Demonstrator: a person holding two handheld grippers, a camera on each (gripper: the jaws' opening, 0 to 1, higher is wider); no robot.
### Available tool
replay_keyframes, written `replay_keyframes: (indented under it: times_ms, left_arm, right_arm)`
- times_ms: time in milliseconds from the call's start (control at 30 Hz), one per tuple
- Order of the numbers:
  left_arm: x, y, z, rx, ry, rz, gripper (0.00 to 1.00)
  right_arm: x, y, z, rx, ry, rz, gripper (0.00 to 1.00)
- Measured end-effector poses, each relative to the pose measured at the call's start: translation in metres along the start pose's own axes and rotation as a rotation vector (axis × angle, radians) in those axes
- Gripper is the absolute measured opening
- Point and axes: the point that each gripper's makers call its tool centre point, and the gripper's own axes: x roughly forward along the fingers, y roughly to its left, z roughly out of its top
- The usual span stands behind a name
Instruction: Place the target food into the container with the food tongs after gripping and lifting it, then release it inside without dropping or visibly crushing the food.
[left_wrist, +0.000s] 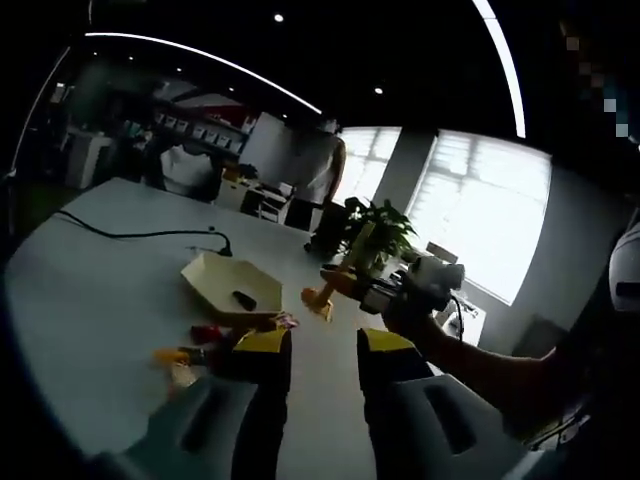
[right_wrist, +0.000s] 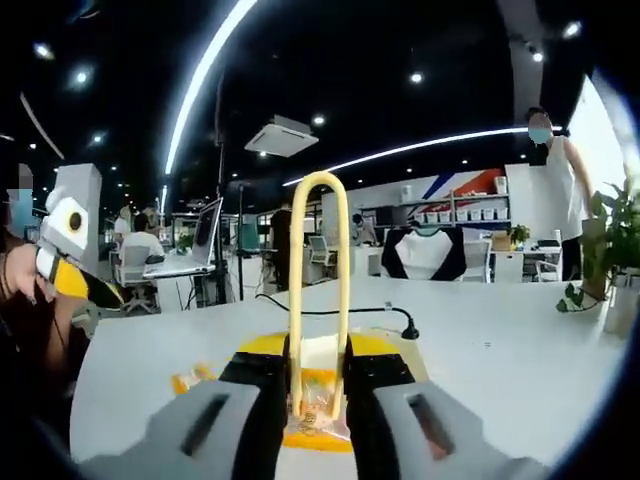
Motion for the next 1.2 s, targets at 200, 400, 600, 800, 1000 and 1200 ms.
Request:
replay_keyframes:
  times_ms: [200, 400, 600, 800, 1000, 1200]
  left_arm:
    - [-0.002, -0.002, -0.006, 0.003, 0.011, -0.003, 0.28]
    - [0.001, -0.005, -0.009, -0.007, 0.023, -0.024, 0.27]
    - [0.001, -0.004, -0.009, 0.024, 0.028, -0.012, 0.27]
    - [0.001, -0.004, -0.012, 0.064, 0.039, 0.000, 0.27]
    - [0.002, -0.004, -0.014, 0.081, 0.055, 0.009, 0.27]
    - [0.000, -0.002, -0.014, 0.134, 0.063, 0.031, 0.29]
  right_arm:
    - [0.030, -0.025, 0.008, 0.008, -0.016, -0.038, 0.15]
    - [0.075, -0.055, -0.009, 0.003, 0.038, -0.064, 0.16]
    - [0.098, -0.074, -0.040, 0.008, 0.138, -0.087, 0.16]
    - [0.103, -0.076, -0.053, 0.015, 0.163, -0.081, 0.15]
    - [0.102, -0.074, -0.065, 0.023, 0.198, -0.073, 0.18]
    - [0.098, -0.075, -0.052, 0.020, 0.151, -0.080, 0.21]
